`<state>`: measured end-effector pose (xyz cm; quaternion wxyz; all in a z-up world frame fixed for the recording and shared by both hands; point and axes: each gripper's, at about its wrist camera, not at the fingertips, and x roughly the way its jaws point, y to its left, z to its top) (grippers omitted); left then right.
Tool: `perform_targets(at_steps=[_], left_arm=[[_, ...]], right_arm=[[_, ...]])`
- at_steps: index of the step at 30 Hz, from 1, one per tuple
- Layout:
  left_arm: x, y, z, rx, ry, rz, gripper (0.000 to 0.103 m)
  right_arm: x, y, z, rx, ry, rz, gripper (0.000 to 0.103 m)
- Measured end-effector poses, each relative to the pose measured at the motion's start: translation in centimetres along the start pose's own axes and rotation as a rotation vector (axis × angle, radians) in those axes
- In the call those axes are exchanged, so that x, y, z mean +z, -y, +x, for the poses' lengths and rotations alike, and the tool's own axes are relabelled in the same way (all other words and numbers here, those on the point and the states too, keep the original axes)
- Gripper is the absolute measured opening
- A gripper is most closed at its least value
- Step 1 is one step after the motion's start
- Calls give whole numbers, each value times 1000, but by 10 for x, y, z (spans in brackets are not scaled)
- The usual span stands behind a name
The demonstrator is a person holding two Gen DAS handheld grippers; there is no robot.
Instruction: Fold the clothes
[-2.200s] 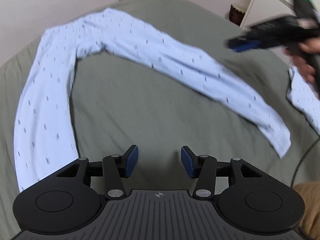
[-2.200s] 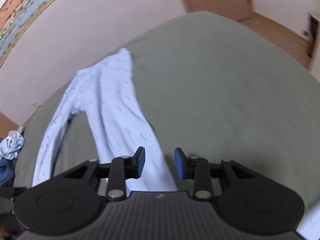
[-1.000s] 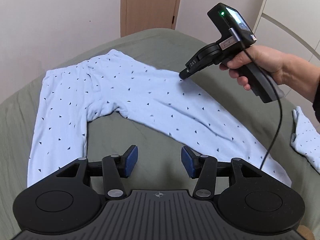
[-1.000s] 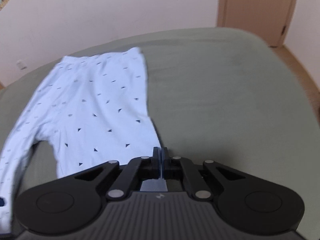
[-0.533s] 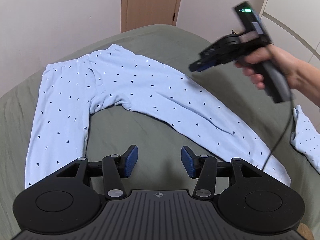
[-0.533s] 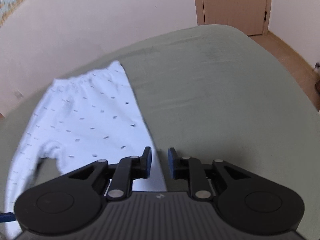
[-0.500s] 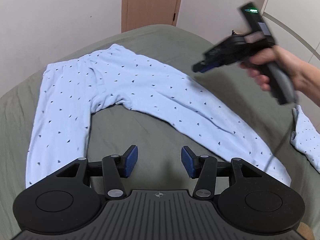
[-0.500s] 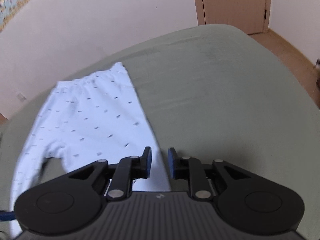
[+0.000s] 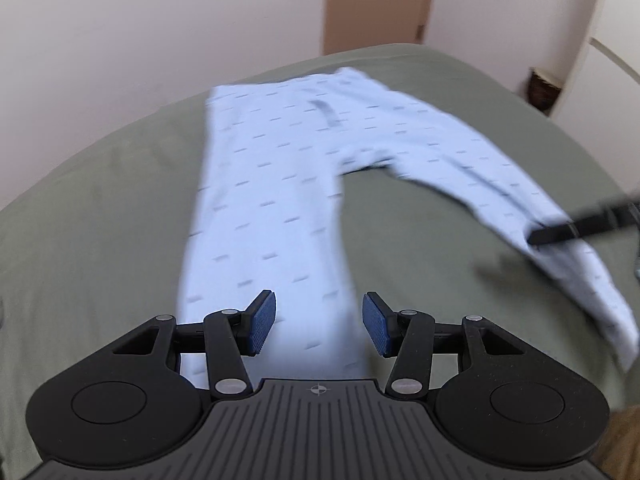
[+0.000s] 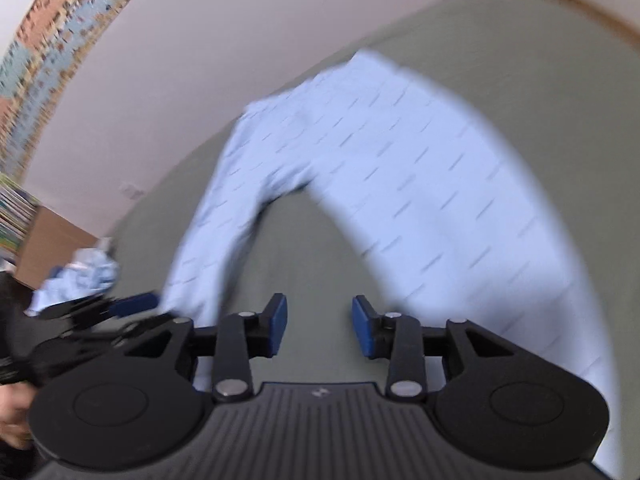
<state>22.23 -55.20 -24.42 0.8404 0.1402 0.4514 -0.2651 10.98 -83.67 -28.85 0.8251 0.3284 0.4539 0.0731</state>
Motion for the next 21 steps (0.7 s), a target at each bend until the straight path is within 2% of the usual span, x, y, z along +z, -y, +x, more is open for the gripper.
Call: perform_targets(at_steps=[4,7,9,13,14,16,19,21], left_arm=[[-14,-37,3,56,-27,-53,47],[-19,-43,9,44,-32,-57,47],[-22,-43,15,20,-30,-51,47],[-30,-42,30,18,-50,-44,47],[-33,-44,32,24,-58,-43,47],[-38,-46,37,31,-67,-40,48],[-43,-49,36,33,-64,-34,51],[-44,-50,35,36,-68,-40,51]], right_arm=[[-52,-37,39,48,-87,16,45],[-75,-57,64,33,-116,1,45],[-82,-70,78,9,-102,-18,45],[-83,-88,97,-20,-70,-45,44],[-83,-93,102,-38,-70,-65,42],[-83,-99,110,-82,-82,-90,11],[-87,-94,109,-118,-102,-69,0],[-93,-92,105,-127,-116,-74,0]])
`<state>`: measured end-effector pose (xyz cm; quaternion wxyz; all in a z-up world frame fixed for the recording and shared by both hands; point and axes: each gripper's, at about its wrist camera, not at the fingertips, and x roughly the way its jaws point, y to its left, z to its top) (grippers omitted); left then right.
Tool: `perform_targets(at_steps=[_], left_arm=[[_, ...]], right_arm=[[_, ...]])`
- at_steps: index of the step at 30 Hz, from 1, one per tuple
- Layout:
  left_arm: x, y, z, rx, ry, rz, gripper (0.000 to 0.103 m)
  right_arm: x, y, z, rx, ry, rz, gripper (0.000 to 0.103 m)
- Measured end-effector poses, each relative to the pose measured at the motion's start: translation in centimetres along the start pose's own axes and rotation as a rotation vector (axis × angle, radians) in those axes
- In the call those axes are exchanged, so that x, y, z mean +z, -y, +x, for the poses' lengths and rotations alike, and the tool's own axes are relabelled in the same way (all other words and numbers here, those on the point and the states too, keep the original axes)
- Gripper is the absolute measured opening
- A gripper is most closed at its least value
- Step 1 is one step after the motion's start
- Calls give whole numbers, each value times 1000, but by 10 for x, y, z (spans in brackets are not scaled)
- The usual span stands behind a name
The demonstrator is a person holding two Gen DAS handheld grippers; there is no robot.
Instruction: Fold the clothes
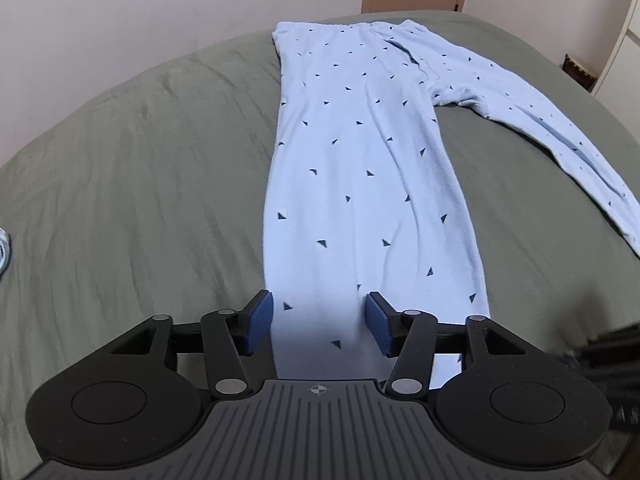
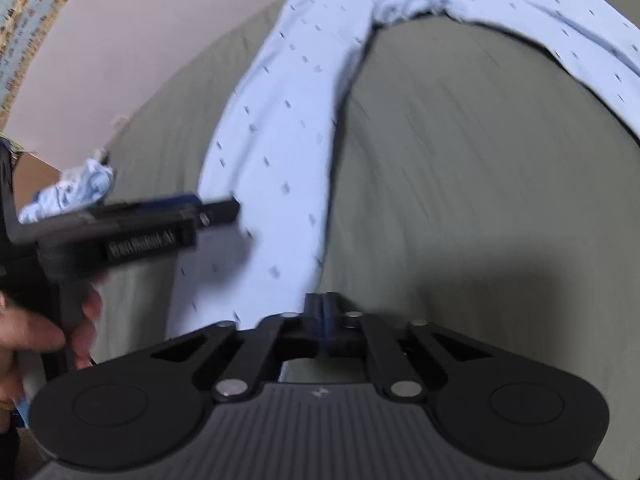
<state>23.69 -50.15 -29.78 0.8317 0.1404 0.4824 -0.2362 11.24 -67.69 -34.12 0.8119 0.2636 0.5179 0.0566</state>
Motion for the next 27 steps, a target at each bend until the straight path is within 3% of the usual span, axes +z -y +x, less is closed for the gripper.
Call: perform_targets(at_steps=[2,3,4,6,7,11,14,18,22,27], left_arm=[[0,0,-3,-6,-4,-9,51],[0,1,-6,-13,0,-6,51],[1,2,-10,-19,6,-2,51],[2,8,-17,-33,21,12,51],[3,12,-23,-42,31,18,51],[6,32,-44,-78,75,42,51],[5,46,-57,-103,96,52,51],[0,63,-72,-112,110,75,51],[-5,76,-87,-105,117,94,51],[-8,86,-103,-94,130,107,51]], right_arm=[[-7,2,-11,11,-4,-17,1],[-7,5,-22,23,7,-8,6],[-8,12,-34,36,22,9,25],[-10,36,-71,52,75,76,49],[-12,56,-98,46,112,130,53],[-31,128,-171,-41,201,332,57],[-80,206,-217,-142,250,573,57],[-127,255,-224,-170,265,710,60],[-156,284,-206,-89,309,759,61],[-155,288,-194,6,394,745,61]])
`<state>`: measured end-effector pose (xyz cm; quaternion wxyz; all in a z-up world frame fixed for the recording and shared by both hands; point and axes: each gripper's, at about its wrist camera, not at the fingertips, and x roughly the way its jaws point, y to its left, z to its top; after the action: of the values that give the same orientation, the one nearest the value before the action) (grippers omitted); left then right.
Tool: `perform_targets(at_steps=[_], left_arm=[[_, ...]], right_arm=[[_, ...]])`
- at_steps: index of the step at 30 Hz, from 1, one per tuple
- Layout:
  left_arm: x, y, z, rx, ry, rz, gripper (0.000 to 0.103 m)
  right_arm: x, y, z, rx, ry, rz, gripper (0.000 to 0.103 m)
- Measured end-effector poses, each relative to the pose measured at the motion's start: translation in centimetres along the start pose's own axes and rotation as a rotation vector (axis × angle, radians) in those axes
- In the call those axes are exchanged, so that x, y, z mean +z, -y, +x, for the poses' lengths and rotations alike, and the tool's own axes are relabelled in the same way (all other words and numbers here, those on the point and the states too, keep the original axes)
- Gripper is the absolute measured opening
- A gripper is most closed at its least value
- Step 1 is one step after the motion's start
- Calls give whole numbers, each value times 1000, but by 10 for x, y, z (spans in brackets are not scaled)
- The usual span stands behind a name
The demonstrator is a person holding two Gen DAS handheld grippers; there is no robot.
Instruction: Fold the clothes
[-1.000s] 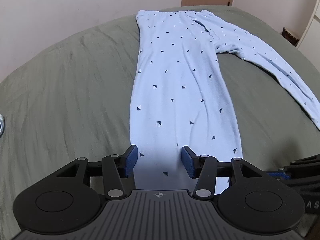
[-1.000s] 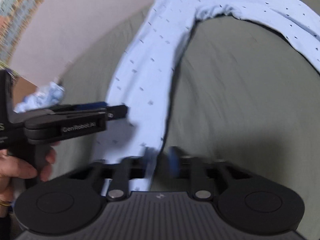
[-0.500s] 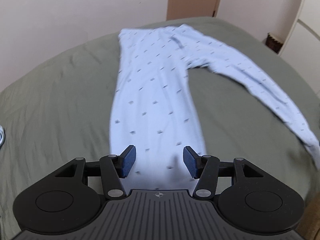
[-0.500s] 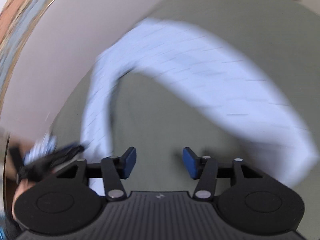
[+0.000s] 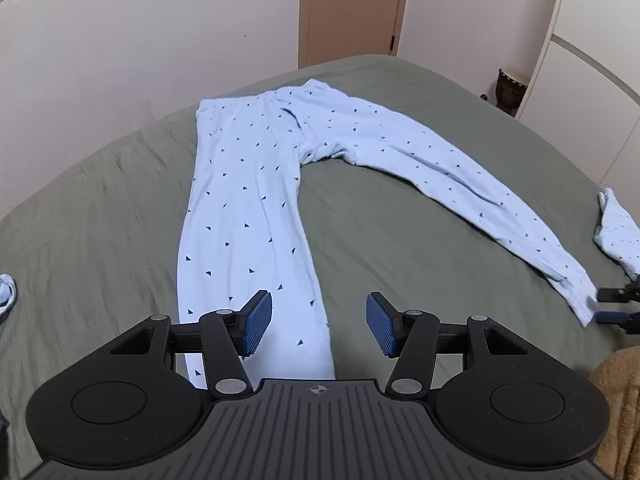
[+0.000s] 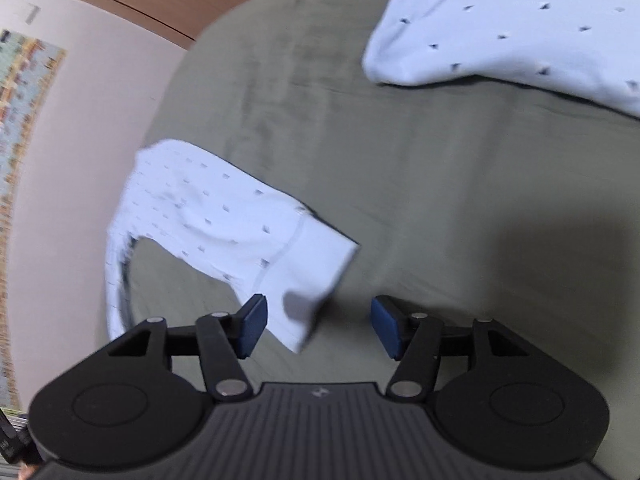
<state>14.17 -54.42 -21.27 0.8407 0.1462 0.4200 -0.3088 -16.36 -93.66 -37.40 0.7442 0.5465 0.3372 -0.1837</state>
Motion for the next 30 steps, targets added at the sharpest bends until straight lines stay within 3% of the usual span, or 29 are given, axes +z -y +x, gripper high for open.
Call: perform_targets(at_steps=[2,3,4,5,14,17,20,23,25,28,30], left_arm=[[1,7,-7,3,8,9,51],[1,10,-11,3,13,14,51],[1,13,-13,3,17,17,51],[1,15,-15,2,19,18,51],[1,27,-21,8,18,36,51],[1,29,-21,9,15,32,51],[0,31,-23,9,14,30,51],[-4,31,-31,36,5,14,54],[-7,32,-37,56,-2,9,67],[-11,35,-51,100,-5,23,82],[-14,37,-62,121,0,26,86]], right_arm=[[0,0,6,18,13,15,55],[0,-1,6,13,18,14,42],[1,-2,7,4,22,12,17],[2,-2,7,-2,20,12,13],[2,-12,-12,-40,48,-29,8],[5,-12,-6,-117,44,-42,15],[7,-11,-5,-108,34,-35,27],[7,-27,-20,-120,65,-92,46],[5,-47,-33,-109,78,-144,66],[-1,-94,-56,-91,104,-290,76],[-8,-127,-66,-95,115,-398,81]])
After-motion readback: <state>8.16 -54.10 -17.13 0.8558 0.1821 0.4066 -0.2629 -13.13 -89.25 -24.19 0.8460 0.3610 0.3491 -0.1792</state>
